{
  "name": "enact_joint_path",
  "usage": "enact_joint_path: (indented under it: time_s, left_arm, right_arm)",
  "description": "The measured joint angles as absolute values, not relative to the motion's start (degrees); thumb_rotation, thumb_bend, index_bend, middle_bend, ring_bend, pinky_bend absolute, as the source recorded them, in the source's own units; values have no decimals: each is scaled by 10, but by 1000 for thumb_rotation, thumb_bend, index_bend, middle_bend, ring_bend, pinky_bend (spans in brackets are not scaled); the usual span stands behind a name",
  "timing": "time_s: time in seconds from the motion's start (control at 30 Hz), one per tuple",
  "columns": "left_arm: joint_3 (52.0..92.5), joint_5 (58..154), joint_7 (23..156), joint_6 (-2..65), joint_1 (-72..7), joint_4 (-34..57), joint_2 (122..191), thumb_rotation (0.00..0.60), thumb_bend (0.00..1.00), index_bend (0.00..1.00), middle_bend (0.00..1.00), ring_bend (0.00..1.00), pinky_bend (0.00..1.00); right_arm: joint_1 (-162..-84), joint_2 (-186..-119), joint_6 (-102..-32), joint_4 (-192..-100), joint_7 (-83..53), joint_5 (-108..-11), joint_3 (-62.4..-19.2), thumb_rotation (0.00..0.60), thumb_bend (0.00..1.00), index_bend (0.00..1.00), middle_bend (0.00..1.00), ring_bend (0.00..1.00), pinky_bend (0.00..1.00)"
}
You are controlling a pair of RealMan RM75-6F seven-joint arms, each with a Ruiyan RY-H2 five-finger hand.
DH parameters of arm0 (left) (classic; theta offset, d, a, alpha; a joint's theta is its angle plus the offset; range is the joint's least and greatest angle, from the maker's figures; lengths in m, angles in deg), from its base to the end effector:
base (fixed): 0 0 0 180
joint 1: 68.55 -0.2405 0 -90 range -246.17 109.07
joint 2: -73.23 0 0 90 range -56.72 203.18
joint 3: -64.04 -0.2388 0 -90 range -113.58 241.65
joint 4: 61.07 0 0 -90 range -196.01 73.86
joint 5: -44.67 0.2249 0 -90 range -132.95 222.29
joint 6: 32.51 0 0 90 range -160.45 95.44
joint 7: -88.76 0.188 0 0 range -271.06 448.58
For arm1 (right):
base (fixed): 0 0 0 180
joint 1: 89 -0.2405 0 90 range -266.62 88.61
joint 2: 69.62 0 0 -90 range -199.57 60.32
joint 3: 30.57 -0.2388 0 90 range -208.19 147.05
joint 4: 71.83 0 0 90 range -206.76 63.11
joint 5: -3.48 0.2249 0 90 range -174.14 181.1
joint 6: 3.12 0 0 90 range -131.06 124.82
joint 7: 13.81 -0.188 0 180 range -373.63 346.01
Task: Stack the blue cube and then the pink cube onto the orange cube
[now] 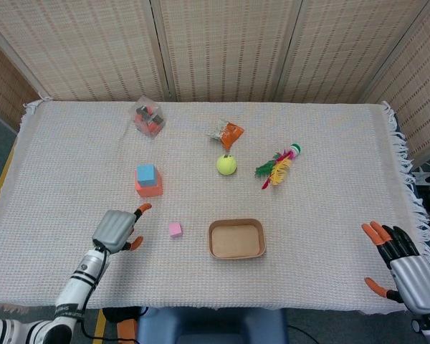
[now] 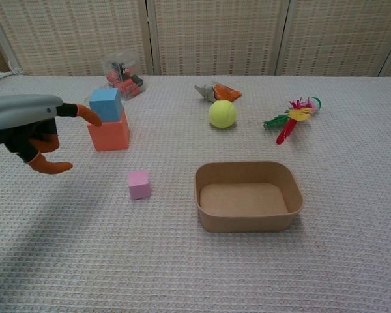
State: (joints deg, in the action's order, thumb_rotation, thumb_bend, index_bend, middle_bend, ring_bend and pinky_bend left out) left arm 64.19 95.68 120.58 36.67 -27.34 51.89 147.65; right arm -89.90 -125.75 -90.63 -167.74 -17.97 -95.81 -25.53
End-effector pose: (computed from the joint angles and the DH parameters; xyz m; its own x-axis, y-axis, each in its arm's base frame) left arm -0.1368 0.3024 0.0015 0.4593 0.3479 0.8173 0.8850 -0.2575 -0.3878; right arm -0.2867 -0.1691 0.1407 0.4075 -0.1344 0.9033 -0.9088 -0.1563 0.3868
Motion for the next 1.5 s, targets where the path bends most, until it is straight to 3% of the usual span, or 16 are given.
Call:
enact_joint_path:
  time_s: [0.17, 0.37, 0.57, 1.0, 1.2, 1.5]
  left_arm:
    - [608, 1008, 1182, 372, -311, 528, 1486, 600, 323, 108, 1000, 1000, 1000]
    - [608, 1037, 1188, 395, -329, 528, 1538, 600, 311, 93, 1000, 1000, 1000]
    - [631, 1030, 1244, 415, -330, 503, 1611, 600, 298, 129, 1000, 1000, 1000]
    - [726, 889, 1392, 408, -268, 366, 1754, 600, 295, 173, 1000, 1000, 1000]
    - [742, 869, 1407, 399, -251, 321, 1777, 600, 295, 202, 1000, 1000, 1000]
    - [742, 877, 1412, 406, -247, 282, 1788, 600, 294, 376, 1000, 1000, 1000]
  right_arm:
    - [-900, -1257, -905, -1677, -182, -976, -247, 600, 99, 0, 0, 0, 0]
    - [-901, -1253, -908, -1674, -191, -1000, -236, 600, 99, 0, 0, 0, 0]
    - [-901, -1248, -915, -1667, -207, -1008, -232, 600, 99, 0, 0, 0, 0]
    - [-898, -1239, -931, -1659, -232, -1004, -232, 600, 99, 0, 0, 0, 0]
    - [-897, -1236, -934, -1656, -242, -1001, -234, 600, 99, 0, 0, 0, 0]
    - [-898, -1235, -931, -1656, -242, -1000, -234, 600, 99, 0, 0, 0, 0]
